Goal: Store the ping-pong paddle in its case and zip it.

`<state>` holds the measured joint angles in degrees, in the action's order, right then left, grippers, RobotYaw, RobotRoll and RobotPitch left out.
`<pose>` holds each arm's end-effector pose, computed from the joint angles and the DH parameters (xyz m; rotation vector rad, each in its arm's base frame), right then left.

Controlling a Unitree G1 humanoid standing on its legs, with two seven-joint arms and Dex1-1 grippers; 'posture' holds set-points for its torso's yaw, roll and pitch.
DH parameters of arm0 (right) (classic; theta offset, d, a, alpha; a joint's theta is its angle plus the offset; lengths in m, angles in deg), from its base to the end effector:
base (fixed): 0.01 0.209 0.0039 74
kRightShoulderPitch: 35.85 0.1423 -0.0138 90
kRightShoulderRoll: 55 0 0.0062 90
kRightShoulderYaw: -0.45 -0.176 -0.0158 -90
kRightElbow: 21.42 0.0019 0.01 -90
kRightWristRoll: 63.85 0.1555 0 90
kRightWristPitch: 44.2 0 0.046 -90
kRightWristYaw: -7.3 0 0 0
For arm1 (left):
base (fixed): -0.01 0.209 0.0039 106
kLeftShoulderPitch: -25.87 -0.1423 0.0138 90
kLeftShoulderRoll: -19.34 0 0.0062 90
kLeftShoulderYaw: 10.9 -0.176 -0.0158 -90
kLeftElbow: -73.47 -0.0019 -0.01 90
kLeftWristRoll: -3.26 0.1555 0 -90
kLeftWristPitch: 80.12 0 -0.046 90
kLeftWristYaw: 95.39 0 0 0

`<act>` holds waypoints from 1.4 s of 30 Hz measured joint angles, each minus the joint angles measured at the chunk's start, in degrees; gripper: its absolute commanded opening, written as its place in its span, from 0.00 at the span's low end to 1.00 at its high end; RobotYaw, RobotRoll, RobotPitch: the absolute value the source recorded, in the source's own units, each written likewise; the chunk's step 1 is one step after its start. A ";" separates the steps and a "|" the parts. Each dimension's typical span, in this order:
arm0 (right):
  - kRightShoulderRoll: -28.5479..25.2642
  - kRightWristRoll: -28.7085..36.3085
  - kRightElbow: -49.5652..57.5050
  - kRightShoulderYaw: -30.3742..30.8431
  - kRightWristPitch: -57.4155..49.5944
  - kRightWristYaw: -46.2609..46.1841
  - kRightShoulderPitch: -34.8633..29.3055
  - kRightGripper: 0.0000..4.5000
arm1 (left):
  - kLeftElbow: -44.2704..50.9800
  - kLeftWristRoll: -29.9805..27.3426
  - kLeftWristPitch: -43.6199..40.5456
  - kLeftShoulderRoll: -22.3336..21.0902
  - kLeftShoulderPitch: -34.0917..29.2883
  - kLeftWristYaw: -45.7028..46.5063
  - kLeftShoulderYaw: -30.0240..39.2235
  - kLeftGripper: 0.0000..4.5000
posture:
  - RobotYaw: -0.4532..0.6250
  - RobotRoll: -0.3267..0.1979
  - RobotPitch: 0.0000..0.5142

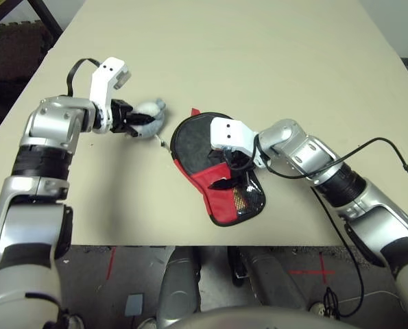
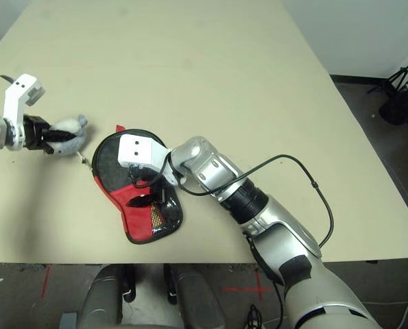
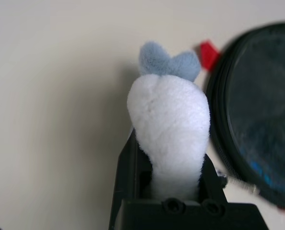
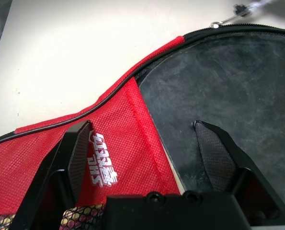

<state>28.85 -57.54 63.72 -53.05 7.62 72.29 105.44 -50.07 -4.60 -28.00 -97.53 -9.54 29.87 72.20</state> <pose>0.3049 -0.0587 0.1920 -0.6848 0.4217 1.5158 0.3373 0.2742 0.2368 0.3021 0.4581 -0.5911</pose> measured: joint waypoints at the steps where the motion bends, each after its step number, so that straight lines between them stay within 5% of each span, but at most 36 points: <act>1: 0.11 -0.09 -0.26 -0.13 0.16 0.02 -0.03 1.00 | -1.44 0.33 1.25 1.19 0.82 0.80 0.07 0.11 | 0.35 0.62 0.43; 15: 1.47 -1.70 -1.46 -1.56 1.16 0.63 -0.88 1.00 | -36.18 9.59 34.09 18.57 18.48 24.81 1.09 0.11 | 0.35 0.62 0.44; 26: 3.05 -2.14 -1.59 -3.10 1.08 0.12 -2.08 1.00 | -40.58 9.74 41.34 33.72 22.00 24.41 3.74 0.10 | 0.31 0.62 0.45; 41: 3.53 -1.84 -2.55 -4.66 0.49 -0.02 -2.17 1.00 | -34.76 9.98 35.43 34.28 16.96 6.63 2.51 0.10 | 0.31 0.62 0.41; 42: 3.53 -1.83 -2.68 -4.81 0.48 -0.03 -2.17 1.00 | -34.28 9.87 35.07 34.21 16.96 6.50 2.60 0.26 | 0.31 0.62 0.41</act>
<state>32.38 -59.37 61.04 -57.86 8.09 72.26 103.27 -84.36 5.27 7.07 -63.31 7.42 36.37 74.80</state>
